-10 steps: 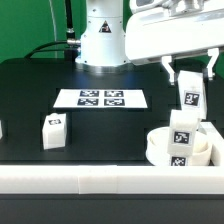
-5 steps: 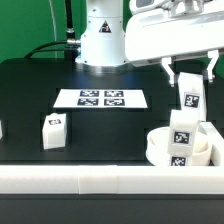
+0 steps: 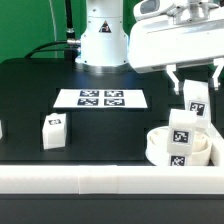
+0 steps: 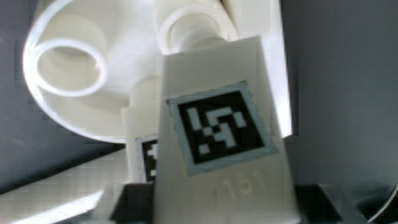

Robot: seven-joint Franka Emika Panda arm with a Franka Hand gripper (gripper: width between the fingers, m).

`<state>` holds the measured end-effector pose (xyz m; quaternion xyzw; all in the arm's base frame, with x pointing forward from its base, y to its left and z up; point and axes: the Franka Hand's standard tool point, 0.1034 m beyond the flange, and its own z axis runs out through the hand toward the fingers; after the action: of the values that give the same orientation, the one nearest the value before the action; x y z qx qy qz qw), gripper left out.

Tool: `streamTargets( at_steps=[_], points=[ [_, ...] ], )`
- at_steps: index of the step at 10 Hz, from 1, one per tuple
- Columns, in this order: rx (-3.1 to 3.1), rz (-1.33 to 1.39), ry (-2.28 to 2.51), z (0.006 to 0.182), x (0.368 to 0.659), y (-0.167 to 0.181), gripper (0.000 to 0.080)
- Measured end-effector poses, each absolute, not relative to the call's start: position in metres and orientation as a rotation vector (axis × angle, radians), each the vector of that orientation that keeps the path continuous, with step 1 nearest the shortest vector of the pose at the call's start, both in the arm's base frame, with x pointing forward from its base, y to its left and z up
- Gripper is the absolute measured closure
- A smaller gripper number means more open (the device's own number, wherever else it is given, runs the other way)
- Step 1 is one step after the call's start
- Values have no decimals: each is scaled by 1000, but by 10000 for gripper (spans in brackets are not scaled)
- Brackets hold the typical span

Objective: Assemble stool

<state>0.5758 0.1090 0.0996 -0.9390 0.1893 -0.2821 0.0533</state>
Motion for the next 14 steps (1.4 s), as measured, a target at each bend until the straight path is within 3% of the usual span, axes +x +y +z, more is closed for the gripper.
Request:
streamTargets(
  at_steps=[12,14],
  points=[
    [-2862,-847,630,86,563,113,472],
    [-2863,-875,644,85,562,101,472]
  ],
)
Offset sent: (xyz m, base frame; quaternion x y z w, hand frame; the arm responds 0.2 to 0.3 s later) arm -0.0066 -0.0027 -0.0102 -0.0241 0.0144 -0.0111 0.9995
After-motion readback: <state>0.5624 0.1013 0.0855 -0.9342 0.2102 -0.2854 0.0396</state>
